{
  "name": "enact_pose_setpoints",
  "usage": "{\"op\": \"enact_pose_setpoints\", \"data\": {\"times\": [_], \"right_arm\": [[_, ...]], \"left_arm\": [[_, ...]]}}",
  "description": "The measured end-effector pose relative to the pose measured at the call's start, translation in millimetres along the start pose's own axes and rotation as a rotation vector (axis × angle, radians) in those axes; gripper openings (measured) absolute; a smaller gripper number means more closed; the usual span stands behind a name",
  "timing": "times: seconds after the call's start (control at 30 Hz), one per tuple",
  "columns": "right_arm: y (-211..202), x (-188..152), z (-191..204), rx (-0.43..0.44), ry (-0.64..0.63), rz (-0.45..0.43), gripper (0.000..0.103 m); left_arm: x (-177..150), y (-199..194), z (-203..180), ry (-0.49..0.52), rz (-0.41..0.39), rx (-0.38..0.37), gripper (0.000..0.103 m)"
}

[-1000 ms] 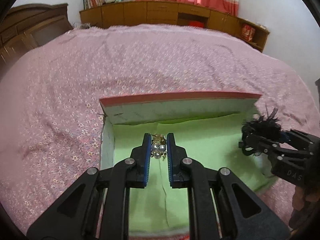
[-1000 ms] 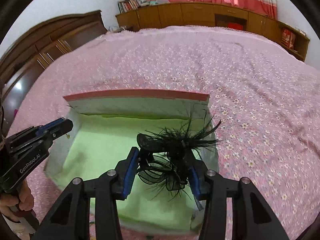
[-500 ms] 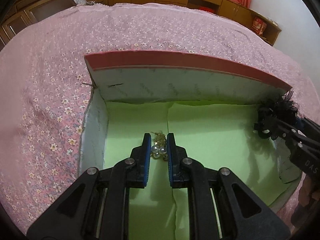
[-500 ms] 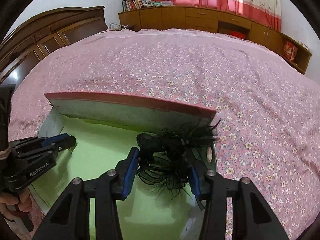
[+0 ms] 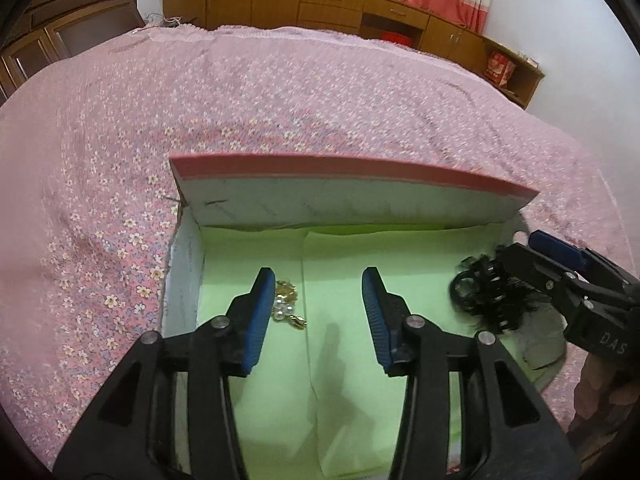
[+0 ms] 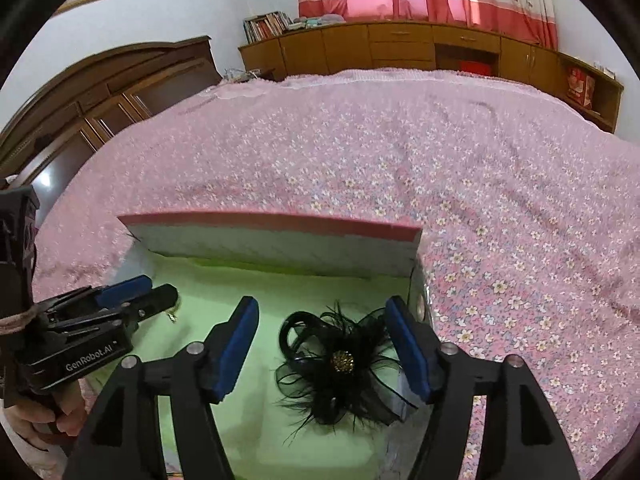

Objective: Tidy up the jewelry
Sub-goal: 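Open both grippers to drop the brooch and feather clip into the box, then withdraw both grippers from the box back toward the remaining jewelry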

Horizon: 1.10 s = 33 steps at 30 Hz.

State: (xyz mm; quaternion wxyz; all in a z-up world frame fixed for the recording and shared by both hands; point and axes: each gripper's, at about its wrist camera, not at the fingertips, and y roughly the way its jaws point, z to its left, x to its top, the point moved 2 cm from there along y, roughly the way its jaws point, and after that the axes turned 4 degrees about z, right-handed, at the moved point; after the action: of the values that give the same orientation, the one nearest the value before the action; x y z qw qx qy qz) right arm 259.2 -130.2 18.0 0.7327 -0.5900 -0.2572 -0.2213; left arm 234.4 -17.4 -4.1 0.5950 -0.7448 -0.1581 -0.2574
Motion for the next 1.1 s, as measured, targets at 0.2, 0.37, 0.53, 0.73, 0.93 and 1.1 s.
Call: {"op": "enact_pose_setpoints", "data": {"times": [0.2, 0.37, 0.53, 0.73, 0.93, 1.1], "right_arm": [[-31.7, -1.5, 2.3, 0.021, 0.018, -0.041, 0.069], [-58.8, -9.2, 5.3, 0.028, 0.028, -0.061, 0.069], [-80.4, -24.5, 8.2, 0.045, 0.05, -0.068, 0.069], [-99.9, -46.1, 15.7, 0.063, 0.064, -0.063, 0.069], [-109.8, -70.3, 20.6, 0.063, 0.074, -0.048, 0.069], [-111.7, -91.4, 21.6, 0.043, 0.081, -0.031, 0.069]], "left_arm": [[-4.6, -31.2, -4.5, 0.024, -0.033, -0.007, 0.037], [-11.5, -58.0, -1.2, 0.017, -0.06, -0.024, 0.038], [-22.9, -79.1, 1.0, -0.01, -0.061, -0.038, 0.038], [-44.9, -90.8, 7.8, -0.037, -0.055, -0.043, 0.038], [-68.5, -98.5, 14.9, -0.048, -0.03, -0.034, 0.038], [-87.6, -102.0, 20.7, -0.068, -0.012, -0.025, 0.038]]}}
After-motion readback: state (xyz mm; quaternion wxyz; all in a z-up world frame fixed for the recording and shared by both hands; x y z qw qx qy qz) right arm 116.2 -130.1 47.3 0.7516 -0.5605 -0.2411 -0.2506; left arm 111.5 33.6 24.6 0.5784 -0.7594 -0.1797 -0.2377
